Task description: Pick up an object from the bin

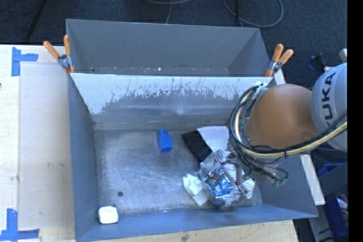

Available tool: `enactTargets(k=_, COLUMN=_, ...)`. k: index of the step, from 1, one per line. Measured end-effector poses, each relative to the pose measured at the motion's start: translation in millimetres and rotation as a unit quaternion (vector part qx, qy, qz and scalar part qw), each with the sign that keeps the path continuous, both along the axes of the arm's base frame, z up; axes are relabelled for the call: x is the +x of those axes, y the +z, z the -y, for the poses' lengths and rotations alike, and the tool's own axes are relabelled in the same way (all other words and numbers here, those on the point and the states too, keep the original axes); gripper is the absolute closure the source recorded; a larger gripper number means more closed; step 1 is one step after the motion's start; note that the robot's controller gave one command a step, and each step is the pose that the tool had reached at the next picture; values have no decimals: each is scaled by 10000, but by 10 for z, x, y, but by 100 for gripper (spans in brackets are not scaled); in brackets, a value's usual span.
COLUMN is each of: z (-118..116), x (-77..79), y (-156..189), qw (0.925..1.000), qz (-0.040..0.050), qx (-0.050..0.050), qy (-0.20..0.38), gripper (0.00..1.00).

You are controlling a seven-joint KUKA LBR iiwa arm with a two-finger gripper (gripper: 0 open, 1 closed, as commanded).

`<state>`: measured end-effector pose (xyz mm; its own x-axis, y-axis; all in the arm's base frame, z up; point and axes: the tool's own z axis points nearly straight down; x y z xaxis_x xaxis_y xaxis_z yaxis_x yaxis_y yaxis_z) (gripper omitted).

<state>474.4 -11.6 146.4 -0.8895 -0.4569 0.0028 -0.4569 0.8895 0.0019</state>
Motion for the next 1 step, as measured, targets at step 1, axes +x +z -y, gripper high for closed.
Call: enactTargets(k=1, z=549, x=63, y=-572, qw=9980, qz=99, qx=20, qy=-624, gripper=0)
